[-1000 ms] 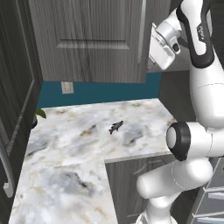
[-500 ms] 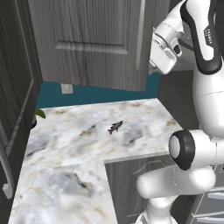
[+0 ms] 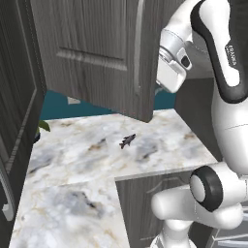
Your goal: Retrieve the bowl from the cabinet, then place the raw meat into the bowl to avoid contamination.
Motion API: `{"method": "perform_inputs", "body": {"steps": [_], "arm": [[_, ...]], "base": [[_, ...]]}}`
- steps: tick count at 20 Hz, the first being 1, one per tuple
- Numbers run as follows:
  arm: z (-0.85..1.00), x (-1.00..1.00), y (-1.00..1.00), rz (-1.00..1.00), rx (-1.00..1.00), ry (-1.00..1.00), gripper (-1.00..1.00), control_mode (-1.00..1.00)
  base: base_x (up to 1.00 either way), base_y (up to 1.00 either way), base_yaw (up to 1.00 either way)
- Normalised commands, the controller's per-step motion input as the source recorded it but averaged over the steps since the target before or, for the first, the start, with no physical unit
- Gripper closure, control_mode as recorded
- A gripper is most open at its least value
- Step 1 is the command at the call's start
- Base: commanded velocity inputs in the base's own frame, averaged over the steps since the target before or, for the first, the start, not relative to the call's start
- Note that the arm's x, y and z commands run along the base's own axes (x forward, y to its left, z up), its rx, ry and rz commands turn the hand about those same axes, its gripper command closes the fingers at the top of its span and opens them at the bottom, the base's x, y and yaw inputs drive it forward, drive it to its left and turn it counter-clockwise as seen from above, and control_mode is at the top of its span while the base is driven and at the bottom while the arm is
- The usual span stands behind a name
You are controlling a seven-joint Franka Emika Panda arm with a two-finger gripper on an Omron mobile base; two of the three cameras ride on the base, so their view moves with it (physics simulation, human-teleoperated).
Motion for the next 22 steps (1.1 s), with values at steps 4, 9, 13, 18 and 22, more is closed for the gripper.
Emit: {"method": "perform_inputs", "body": {"steps": [4, 9, 13, 18, 22], "arm": [[-0.11, -0.43, 0.91, 0.04, -0.08, 0.03, -1.00, -1.00], [-0.16, -0.25, 0.80, 0.02, -0.05, 0.05, -1.00, -1.00], [-0.19, -0.04, 0.62, 0.00, 0.00, 0.03, -1.00, -1.00], [-0.18, 0.00, 0.54, -0.01, 0.00, 0.03, -1.00, -1.00], [-0.11, 0.00, 0.35, -0.03, 0.00, 0.01, -1.00, -1.00]], "base": [[0.00, 0.00, 0.00], [0.00, 0.00, 0.00], [0.00, 0.00, 0.00], [0.00, 0.00, 0.00], [0.00, 0.00, 0.00]]}}
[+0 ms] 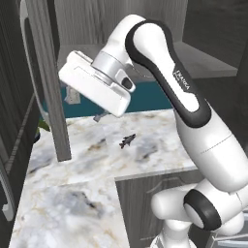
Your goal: Retrieve the bowl from the cabinet, then place the raw meat into the bowl to avoid contamination.
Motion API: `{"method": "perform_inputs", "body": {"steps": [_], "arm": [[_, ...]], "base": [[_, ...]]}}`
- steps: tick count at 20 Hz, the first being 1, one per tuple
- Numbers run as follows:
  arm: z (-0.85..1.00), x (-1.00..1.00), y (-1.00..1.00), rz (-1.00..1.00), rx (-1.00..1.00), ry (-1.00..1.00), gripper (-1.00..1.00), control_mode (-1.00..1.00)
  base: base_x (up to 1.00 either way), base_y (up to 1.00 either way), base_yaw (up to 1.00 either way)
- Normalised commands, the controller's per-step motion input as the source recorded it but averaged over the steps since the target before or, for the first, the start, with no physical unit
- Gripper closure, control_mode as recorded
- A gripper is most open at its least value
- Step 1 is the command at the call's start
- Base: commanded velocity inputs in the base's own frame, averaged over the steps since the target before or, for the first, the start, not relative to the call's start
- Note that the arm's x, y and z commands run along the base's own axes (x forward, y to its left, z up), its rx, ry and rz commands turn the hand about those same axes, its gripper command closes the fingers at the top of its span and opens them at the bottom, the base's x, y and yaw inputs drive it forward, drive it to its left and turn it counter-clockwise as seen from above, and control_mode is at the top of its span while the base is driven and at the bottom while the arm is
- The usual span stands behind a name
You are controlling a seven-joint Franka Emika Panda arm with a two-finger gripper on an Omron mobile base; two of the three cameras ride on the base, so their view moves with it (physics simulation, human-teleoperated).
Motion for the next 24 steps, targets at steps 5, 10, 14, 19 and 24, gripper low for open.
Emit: {"method": "perform_inputs", "body": {"steps": [5, 10, 14, 19, 24], "arm": [[-0.08, 0.01, 0.00, -0.03, -0.03, 0.00, -1.00, -1.00], [-0.18, 0.15, -0.47, -0.02, -0.05, 0.00, -1.00, -1.00], [-0.01, 0.19, -0.67, 0.00, -0.06, -0.05, -1.00, -1.00], [0.00, 0.22, -0.57, 0.06, -0.11, -0.18, -1.00, -1.00], [0.04, 0.05, -0.36, 0.07, -0.27, -0.21, -1.00, -1.00]], "base": [[0.00, 0.00, 0.00], [0.00, 0.00, 0.00], [0.00, 0.00, 0.00], [0.00, 0.00, 0.00], [0.00, 0.00, 0.00]]}}
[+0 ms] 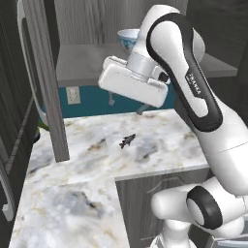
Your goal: Retrieve the bowl from the cabinet, then place the raw meat into the bowl to avoid contamination.
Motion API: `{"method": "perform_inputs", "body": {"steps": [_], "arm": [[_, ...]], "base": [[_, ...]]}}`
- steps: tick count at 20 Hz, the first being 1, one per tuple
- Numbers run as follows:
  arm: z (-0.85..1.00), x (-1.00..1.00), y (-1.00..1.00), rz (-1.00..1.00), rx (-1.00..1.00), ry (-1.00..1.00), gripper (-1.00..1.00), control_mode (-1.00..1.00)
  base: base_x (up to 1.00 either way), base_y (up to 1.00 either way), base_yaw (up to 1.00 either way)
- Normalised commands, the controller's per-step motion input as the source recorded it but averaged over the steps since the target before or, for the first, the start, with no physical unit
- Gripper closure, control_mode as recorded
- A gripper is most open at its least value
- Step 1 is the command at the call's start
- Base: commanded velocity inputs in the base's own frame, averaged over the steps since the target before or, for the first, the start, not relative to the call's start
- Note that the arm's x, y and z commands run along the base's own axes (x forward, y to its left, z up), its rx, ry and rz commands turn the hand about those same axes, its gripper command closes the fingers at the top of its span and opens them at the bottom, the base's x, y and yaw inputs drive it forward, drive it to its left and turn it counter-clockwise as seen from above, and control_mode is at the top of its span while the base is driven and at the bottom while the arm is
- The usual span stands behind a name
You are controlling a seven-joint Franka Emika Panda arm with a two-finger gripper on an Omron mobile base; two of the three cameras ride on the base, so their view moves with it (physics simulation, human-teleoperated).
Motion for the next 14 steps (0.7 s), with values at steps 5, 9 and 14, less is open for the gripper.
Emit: {"method": "perform_inputs", "body": {"steps": [5, 9, 14], "arm": [[0.00, -0.03, -0.14, 0.18, -0.34, -0.21, -1.00, -1.00], [0.02, -0.04, -0.20, 0.23, -0.30, -0.28, -1.00, -1.00], [0.00, 0.10, -0.41, 0.23, -0.18, -0.33, -1.00, -1.00]], "base": [[0.00, 0.00, 0.00], [0.00, 0.00, 0.00], [0.00, 0.00, 0.00]]}}
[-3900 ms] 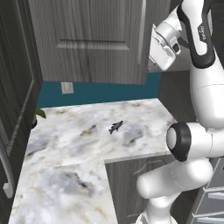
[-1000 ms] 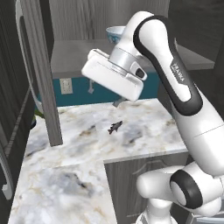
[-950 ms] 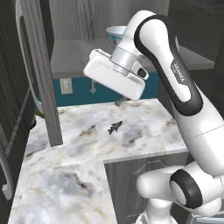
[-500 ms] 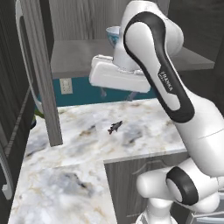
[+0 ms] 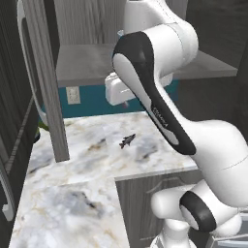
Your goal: Retrieve the bowl from the cabinet, then place the raw meat into the bowl to avoid contamination.
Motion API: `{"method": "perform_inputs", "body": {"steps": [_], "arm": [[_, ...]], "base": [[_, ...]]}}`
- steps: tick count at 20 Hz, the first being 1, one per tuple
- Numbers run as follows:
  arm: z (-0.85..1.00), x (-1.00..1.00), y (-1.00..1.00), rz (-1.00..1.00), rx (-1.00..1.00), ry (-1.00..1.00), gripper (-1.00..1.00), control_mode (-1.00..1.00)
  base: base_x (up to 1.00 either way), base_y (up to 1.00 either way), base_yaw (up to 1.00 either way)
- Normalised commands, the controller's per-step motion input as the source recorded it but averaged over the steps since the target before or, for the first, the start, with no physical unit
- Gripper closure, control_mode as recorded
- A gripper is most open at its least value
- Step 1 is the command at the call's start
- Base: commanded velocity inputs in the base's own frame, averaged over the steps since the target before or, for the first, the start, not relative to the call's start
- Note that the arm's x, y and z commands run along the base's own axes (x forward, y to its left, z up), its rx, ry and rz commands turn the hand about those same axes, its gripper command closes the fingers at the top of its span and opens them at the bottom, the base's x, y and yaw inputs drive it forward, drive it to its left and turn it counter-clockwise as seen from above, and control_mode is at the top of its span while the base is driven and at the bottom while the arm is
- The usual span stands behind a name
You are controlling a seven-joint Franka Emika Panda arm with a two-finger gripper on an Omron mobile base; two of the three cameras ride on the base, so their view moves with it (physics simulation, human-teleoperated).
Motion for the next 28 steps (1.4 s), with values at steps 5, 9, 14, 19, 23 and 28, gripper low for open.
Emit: {"method": "perform_inputs", "body": {"steps": [5, 9, 14, 19, 23, 28], "arm": [[0.01, 0.12, -0.41, 0.23, -0.17, -0.35, -1.00, -1.00], [0.08, 0.16, -0.39, 0.21, -0.17, -0.33, -1.00, -1.00], [0.25, 0.23, -0.19, 0.14, -0.25, -0.26, -1.00, -1.00], [0.28, 0.37, -0.12, 0.07, -0.28, -0.18, -1.00, -1.00], [0.61, 0.30, 0.08, 0.01, -0.24, -0.12, -1.00, -1.00], [0.50, 0.25, 0.07, 0.00, -0.19, -0.09, -1.00, -1.00]], "base": [[0.00, 0.00, 0.00], [0.00, 0.00, 0.00], [0.00, 0.00, 0.00], [0.00, 0.00, 0.00], [0.00, 0.00, 0.00], [0.00, 0.00, 0.00]]}}
